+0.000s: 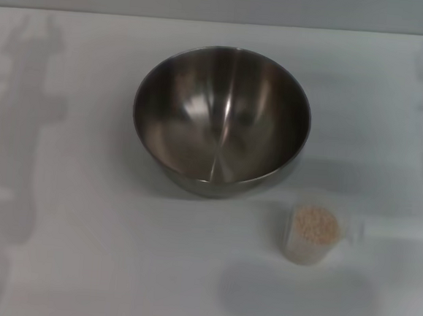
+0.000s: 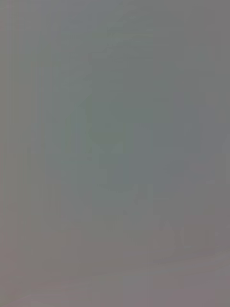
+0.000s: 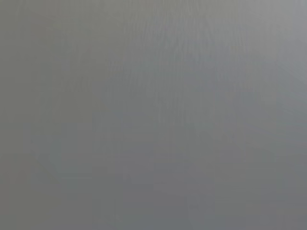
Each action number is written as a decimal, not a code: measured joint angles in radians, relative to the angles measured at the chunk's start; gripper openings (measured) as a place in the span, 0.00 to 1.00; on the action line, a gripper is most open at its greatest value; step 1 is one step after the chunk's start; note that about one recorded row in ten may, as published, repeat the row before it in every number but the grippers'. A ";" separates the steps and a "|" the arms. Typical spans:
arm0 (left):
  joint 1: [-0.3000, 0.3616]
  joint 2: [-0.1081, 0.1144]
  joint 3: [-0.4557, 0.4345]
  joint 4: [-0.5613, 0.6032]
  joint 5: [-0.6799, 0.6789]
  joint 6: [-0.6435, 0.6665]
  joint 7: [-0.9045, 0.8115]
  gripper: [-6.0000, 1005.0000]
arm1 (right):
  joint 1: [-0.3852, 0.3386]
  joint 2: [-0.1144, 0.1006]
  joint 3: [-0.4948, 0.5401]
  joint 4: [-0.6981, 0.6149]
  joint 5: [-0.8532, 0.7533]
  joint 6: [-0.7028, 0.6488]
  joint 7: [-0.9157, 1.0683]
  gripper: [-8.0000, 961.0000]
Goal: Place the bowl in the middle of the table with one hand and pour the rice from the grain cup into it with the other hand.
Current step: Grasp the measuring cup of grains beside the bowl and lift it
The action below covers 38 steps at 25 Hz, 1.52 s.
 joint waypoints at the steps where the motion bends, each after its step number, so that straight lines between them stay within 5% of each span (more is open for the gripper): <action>1: -0.027 0.000 0.021 0.143 0.076 0.186 -0.139 0.43 | 0.001 0.002 -0.001 0.002 0.000 0.005 0.000 0.62; 5: -0.051 0.013 0.015 0.321 0.208 0.373 -0.451 0.45 | 0.001 0.005 -0.002 0.003 -0.001 0.009 0.000 0.62; 6: -0.058 0.040 0.006 0.400 0.297 0.452 -0.671 0.45 | -0.001 0.008 -0.002 0.004 -0.003 0.015 0.001 0.62; 11: -0.061 0.095 0.010 0.495 0.439 0.526 -0.989 0.69 | -0.030 0.022 -0.006 0.016 -0.033 0.044 0.000 0.62; 14: -0.046 0.097 0.014 0.494 0.444 0.524 -0.993 0.73 | -0.068 0.028 -0.010 0.046 -0.049 0.051 -0.012 0.62; 18: -0.024 0.100 0.015 0.495 0.445 0.496 -0.984 0.78 | -0.209 0.033 -0.036 0.194 -0.058 0.045 -0.088 0.62; 21: -0.022 0.103 0.016 0.508 0.446 0.472 -0.971 0.82 | -0.362 0.031 -0.155 0.321 -0.067 -0.024 -0.139 0.61; 27: -0.024 0.116 0.014 0.520 0.447 0.459 -0.955 0.84 | -0.511 0.032 -0.335 0.383 -0.064 -0.104 -0.154 0.61; 38: -0.032 0.125 0.008 0.530 0.448 0.429 -0.911 0.84 | -0.612 0.034 -0.594 0.362 -0.059 -0.137 -0.167 0.61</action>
